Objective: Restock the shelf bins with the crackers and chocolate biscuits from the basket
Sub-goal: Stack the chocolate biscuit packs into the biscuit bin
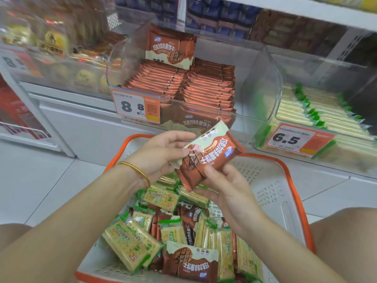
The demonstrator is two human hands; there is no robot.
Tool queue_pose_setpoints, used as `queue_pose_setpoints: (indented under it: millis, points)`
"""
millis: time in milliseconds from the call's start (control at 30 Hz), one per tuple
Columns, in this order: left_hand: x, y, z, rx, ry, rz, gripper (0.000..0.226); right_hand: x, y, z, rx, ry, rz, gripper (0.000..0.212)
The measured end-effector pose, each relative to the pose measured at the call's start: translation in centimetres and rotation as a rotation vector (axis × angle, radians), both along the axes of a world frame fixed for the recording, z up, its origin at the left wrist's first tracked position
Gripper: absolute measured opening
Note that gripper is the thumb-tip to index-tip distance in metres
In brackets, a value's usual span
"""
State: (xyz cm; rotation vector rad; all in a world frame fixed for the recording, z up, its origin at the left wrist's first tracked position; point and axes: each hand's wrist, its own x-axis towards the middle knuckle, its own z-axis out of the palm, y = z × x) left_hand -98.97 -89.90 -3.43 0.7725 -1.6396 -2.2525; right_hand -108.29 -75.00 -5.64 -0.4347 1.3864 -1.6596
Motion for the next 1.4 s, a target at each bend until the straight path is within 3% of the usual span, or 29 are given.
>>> queue_pose_setpoints:
  millis: [100, 233, 267, 333, 400, 467, 600, 733, 900, 1067, 1200, 1400]
  points:
    - [0.0, -0.2, 0.7, -0.033, 0.119, 0.014, 0.032, 0.3, -1.3, 1.2, 0.018, 0.211, -0.126, 0.024]
    - [-0.4, -1.5, 3.6, -0.427, 0.146, 0.129, 0.028, -1.7, -3.9, 5.1, -0.019, 0.415, -0.129, 0.021]
    - [-0.5, -2.2, 4.4, -0.553, 0.147, 0.215, 0.026, -2.7, -4.9, 6.2, -0.018, 0.451, -0.131, 0.017]
    - [-0.8, -4.3, 5.5, -0.991, 0.074, 0.381, 0.018, -5.1, -7.6, 8.5, 0.016, 0.541, -0.141, 0.012]
    - [-0.9, -6.7, 5.5, -1.419, -0.121, 0.363, 0.026, -7.4, -11.2, 10.2, 0.064, 0.669, -0.106, 0.015]
    - [-1.0, -8.3, 4.7, -1.577, -0.263, 0.279, 0.04, -9.4, -15.1, 11.1, 0.117, 0.868, -0.05, 0.015]
    - [-1.3, -8.9, 3.3, -1.58, -0.377, 0.235, 0.052, -11.9, -22.5, 11.6, 0.253, 1.374, -0.012, 0.026]
    - [-1.8, -9.3, 2.2, -1.648, -0.435, 0.212, 0.052, -13.0, -27.2, 11.7, 0.311, 1.611, 0.045, 0.041]
    - [-2.0, -9.5, 1.9, -1.672, -0.424, 0.233, 0.047, -14.3, -30.6, 10.4, 0.314, 1.747, 0.115, 0.034]
    - [-2.1, -9.4, 2.0, -1.647, -0.422, 0.232, 0.046, -14.3, -30.8, 9.7, 0.362, 1.901, 0.008, 0.037]
    - [-2.0, -9.3, 2.1, -1.64, -0.423, 0.236, 0.046, -14.1, -30.1, 9.0, 0.357, 1.914, -0.14, 0.034]
    - [-1.8, -9.3, 2.1, -1.64, -0.402, 0.236, 0.046, -13.7, -29.0, 9.1, 0.358, 1.869, -0.157, 0.039]
